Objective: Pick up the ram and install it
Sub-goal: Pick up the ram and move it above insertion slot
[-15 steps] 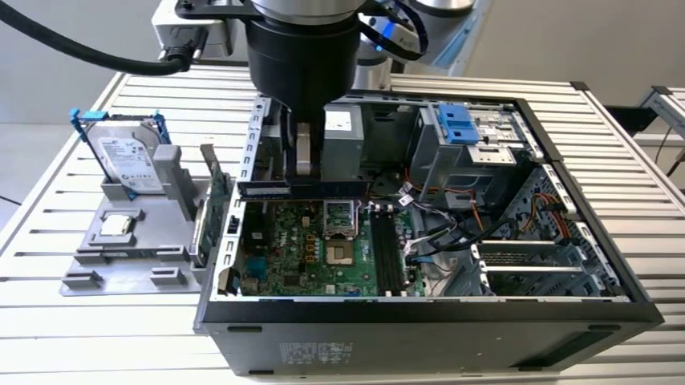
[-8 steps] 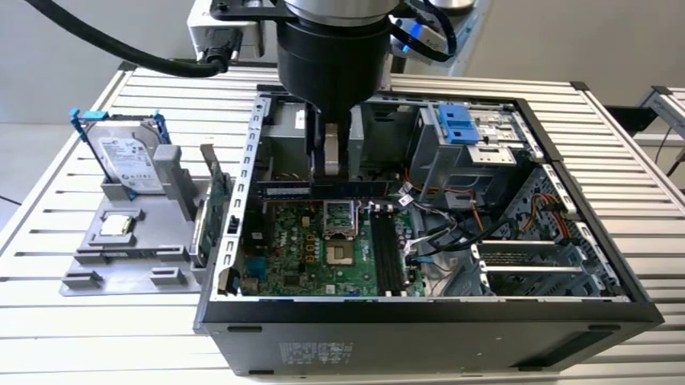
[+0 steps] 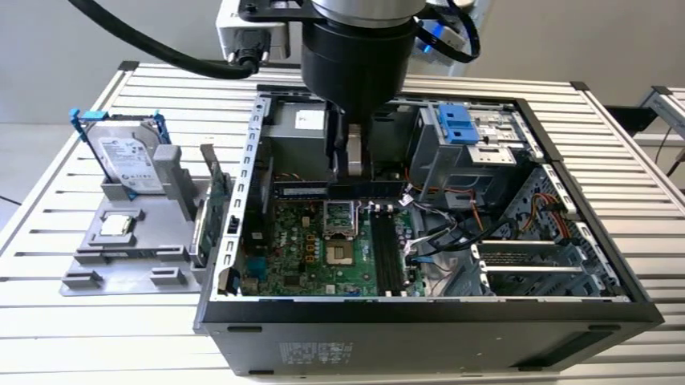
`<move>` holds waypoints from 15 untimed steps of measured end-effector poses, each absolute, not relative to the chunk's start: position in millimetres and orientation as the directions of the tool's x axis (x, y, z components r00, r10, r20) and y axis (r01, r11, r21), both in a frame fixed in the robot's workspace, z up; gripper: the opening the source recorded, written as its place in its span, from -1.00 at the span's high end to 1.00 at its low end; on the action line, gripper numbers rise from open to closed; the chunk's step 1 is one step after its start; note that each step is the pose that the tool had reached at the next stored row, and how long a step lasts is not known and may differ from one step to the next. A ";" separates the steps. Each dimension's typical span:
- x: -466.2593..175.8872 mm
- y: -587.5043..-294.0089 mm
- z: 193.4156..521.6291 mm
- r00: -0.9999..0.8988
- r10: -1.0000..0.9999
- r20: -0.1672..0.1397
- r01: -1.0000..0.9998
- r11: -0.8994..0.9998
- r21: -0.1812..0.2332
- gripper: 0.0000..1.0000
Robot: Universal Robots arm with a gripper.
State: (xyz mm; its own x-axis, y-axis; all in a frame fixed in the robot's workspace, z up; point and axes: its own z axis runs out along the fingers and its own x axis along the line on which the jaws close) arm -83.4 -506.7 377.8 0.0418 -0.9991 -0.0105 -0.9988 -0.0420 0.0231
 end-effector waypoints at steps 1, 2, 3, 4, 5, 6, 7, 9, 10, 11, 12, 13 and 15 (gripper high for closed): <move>-81.4 -506.7 377.8 0.042 -0.999 -0.011 -0.999 -0.042 0.023 1.00; -79.4 -506.7 377.8 0.042 -0.999 -0.011 -0.999 -0.042 0.023 1.00; -77.3 -506.7 377.8 0.042 -0.999 -0.010 -0.999 -0.042 0.023 1.00; -75.2 -506.7 377.8 0.042 -0.999 -0.011 -0.999 -0.042 0.024 1.00; -73.2 -506.7 377.8 0.042 -0.999 -0.011 -0.999 -0.042 0.024 1.00; -71.1 -506.7 377.9 0.042 -0.999 -0.010 -0.999 -0.042 0.024 1.00; -68.8 -506.7 377.9 0.042 -0.999 -0.010 -0.999 -0.042 0.024 1.00; -64.6 -506.7 377.8 0.042 -0.999 -0.011 -0.999 -0.042 0.024 1.00; -62.6 -506.7 377.8 0.042 -0.999 -0.011 -0.999 -0.042 0.024 1.00; -60.0 -506.7 377.8 0.042 -0.999 -0.011 -0.999 -0.042 0.025 1.00; -58.0 -506.7 377.8 0.042 -0.999 -0.011 -0.999 -0.042 0.025 1.00; -56.1 -506.7 377.9 0.042 -0.999 -0.011 -0.999 -0.042 0.025 1.00; -52.0 -506.7 377.8 0.042 -0.999 -0.011 -0.999 -0.042 0.025 1.00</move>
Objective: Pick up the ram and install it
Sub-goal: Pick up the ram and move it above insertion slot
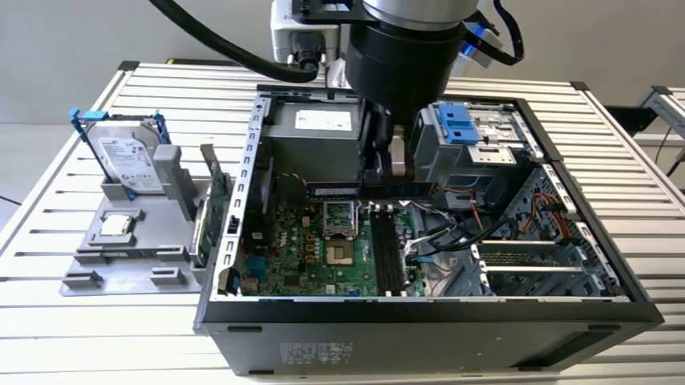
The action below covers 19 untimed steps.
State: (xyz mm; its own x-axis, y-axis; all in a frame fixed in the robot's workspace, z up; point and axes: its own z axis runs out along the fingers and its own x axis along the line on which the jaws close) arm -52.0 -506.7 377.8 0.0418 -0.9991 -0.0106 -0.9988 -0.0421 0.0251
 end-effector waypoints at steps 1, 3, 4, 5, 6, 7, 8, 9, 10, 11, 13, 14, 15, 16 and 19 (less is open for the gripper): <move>-49.9 -506.7 377.8 0.042 -0.999 -0.011 -0.999 -0.042 0.025 1.00; -45.4 -506.7 377.8 0.042 -0.999 -0.011 -0.999 -0.042 0.026 1.00; -43.3 -506.7 377.9 0.042 -0.999 -0.011 -0.999 -0.042 0.026 1.00; -41.2 -506.7 377.8 0.042 -0.999 -0.011 -0.999 -0.042 0.026 1.00; -39.1 -506.7 377.8 0.042 -0.999 -0.011 -0.999 -0.042 0.026 1.00; -37.0 -506.7 377.9 0.042 -0.999 -0.011 -0.999 -0.042 0.026 1.00; -35.0 -506.7 377.9 0.042 -0.999 -0.011 -0.999 -0.042 0.026 1.00; -32.9 -506.7 377.8 0.042 -0.999 -0.011 -0.999 -0.042 0.027 1.00; -30.7 -506.7 377.8 0.042 -0.999 -0.011 -0.999 -0.042 0.027 1.00; -28.4 -506.7 377.8 0.042 -0.999 -0.011 -0.999 -0.042 0.027 1.00; -24.3 -506.7 377.8 0.042 -0.999 -0.011 -0.999 -0.042 0.027 1.00; -22.2 -506.7 377.9 0.042 -0.999 -0.010 -0.999 -0.042 0.027 1.00; -20.1 -506.7 377.9 0.042 -0.999 -0.010 -0.999 -0.042 0.028 1.00; -18.0 -506.7 377.8 0.042 -0.999 -0.011 -0.999 -0.042 0.028 1.00; -12.0 -506.7 377.8 0.042 -0.999 -0.010 -0.999 -0.042 0.028 1.00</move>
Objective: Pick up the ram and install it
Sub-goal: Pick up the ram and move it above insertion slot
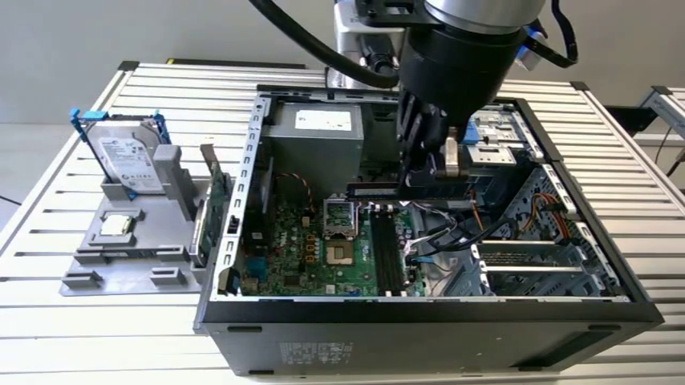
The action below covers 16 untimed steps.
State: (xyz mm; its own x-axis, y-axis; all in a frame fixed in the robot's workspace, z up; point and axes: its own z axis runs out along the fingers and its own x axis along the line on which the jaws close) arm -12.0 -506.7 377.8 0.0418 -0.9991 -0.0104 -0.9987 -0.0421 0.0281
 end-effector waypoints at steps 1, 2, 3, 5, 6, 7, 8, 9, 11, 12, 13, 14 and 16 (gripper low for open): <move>-9.7 -506.7 377.8 0.042 -0.999 -0.010 -0.999 -0.042 0.028 1.00; -7.3 -506.7 377.8 0.042 -0.999 -0.010 -0.999 -0.042 0.029 1.00; -5.2 -506.7 377.8 0.042 -0.999 -0.010 -0.999 -0.042 0.029 1.00; -1.2 -506.7 377.8 0.042 -0.999 -0.010 -0.999 -0.042 0.029 1.00; 0.9 -506.7 377.8 0.042 -0.999 -0.010 -0.999 -0.042 0.029 1.00; 2.8 -506.6 377.8 0.042 -0.999 -0.010 -0.999 -0.042 0.029 1.00; 4.7 -506.6 377.8 0.042 -0.999 -0.010 -0.999 -0.042 0.030 1.00; 6.5 -506.6 377.8 0.042 -0.999 -0.010 -0.999 -0.042 0.030 1.00; 10.1 -506.6 377.9 0.042 -0.999 -0.010 -0.999 -0.042 0.030 1.00; 12.1 -506.6 377.8 0.042 -0.999 -0.010 -0.999 -0.042 0.030 1.00; 13.8 -506.7 377.9 0.042 -0.999 -0.010 -0.999 -0.042 0.030 1.00; 15.8 -506.6 377.9 0.042 -0.999 -0.010 -0.999 -0.042 0.030 1.00; 18.9 -506.7 377.8 0.040 -0.999 -0.010 -0.999 -0.041 0.030 1.00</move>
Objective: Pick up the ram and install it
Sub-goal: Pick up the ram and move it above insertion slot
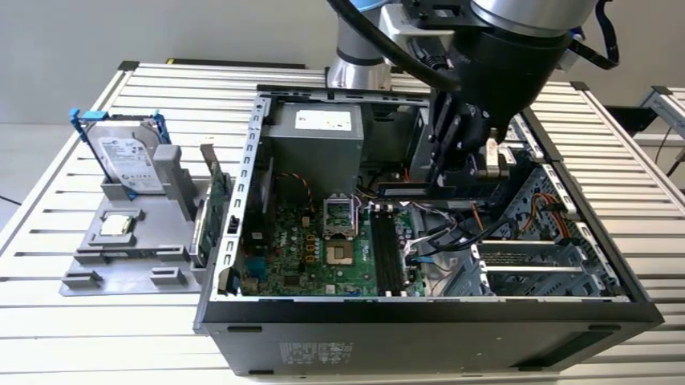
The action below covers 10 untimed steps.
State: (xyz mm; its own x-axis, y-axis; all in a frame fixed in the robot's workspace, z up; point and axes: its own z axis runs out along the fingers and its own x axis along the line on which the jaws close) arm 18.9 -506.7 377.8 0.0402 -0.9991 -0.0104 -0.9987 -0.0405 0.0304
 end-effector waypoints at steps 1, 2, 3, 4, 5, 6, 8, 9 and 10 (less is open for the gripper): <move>20.2 -506.7 377.8 0.038 -0.999 -0.010 -0.999 -0.038 0.030 1.00; 21.2 -506.7 377.9 0.035 -0.999 -0.010 -0.999 -0.035 0.030 1.00; 22.1 -506.7 377.9 0.031 -0.999 -0.010 -0.999 -0.031 0.030 1.00; 22.9 -506.7 377.9 0.027 -1.000 -0.010 -0.999 -0.027 0.030 1.00; 23.5 -506.7 377.8 0.023 -1.000 -0.010 -0.999 -0.023 0.030 1.00; 24.1 -506.7 377.9 0.017 -1.000 -0.010 -0.999 -0.017 0.030 1.00; 25.2 -506.7 377.8 0.007 -1.000 -0.010 -1.000 -0.008 0.030 1.00; 25.9 -506.7 377.8 0.003 -1.000 -0.010 -1.000 -0.003 0.030 1.00; 26.5 -506.7 377.9 -0.002 -1.000 -0.010 -1.000 0.002 0.030 1.00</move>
State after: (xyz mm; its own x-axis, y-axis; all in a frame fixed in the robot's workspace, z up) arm 26.5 -506.7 377.9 -0.0019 -0.9999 -0.0104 -0.9995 0.0016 0.0305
